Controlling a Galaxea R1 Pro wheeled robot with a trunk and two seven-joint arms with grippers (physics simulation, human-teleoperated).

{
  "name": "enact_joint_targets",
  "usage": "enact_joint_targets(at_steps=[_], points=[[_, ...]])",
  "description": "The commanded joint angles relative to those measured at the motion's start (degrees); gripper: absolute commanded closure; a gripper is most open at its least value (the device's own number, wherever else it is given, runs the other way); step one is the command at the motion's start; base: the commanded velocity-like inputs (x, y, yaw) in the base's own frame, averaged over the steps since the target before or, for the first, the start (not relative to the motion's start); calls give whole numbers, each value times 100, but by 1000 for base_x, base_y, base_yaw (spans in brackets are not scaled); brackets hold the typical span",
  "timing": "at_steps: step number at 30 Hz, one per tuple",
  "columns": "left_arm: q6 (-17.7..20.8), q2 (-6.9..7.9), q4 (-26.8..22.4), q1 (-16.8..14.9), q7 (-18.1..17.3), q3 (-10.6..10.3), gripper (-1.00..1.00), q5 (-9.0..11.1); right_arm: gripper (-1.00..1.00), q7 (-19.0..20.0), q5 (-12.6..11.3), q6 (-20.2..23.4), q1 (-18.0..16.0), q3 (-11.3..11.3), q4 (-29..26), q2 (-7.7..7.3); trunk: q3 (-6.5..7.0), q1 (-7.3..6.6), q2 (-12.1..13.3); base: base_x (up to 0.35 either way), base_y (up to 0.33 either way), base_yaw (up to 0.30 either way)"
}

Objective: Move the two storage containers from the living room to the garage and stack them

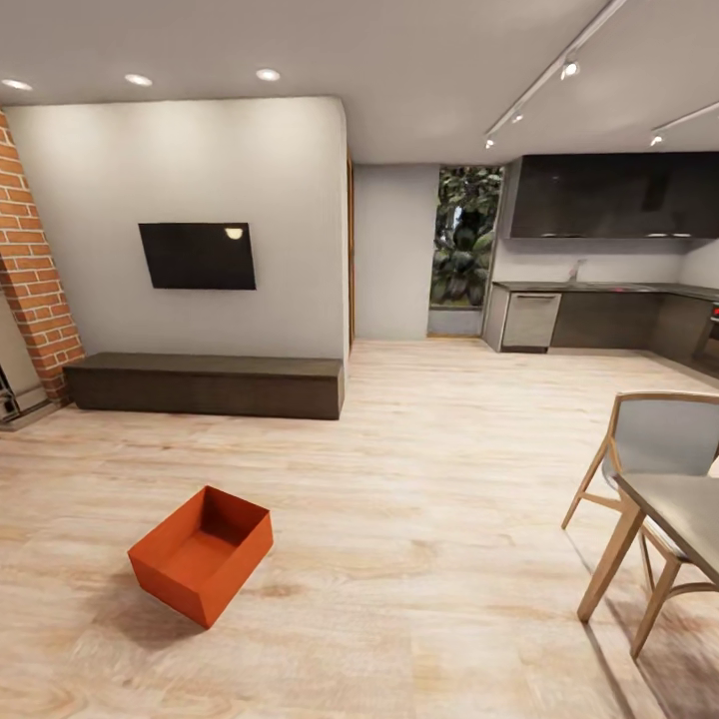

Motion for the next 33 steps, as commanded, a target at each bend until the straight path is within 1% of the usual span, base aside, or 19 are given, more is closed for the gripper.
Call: enact_joint_targets(at_steps=[1, 7, 20, 33], points=[[-11, 0, 3, -3, -2, 12, -100, 33, -100, -22, -47, -11, -2, 49, -5, 0, -6, 3, -3, 323, 0, 0], [-11, 0, 2, -3, -2, 12, -100, 33, -100, -19, -29, -11, -3, 49, -5, -3, -6, 3, -3, 323, 0, 34], [-11, 0, 3, -3, -2, 12, -100, 33, -100, -17, -19, -11, -2, 49, -5, -16, -6, 3, -3, 323, 0, 229], [-11, 0, 3, -3, -2, 12, -100, 24, -100, -17, -40, -11, -2, 49, -5, -12, -6, 3, -3, 323, 0, 17]])
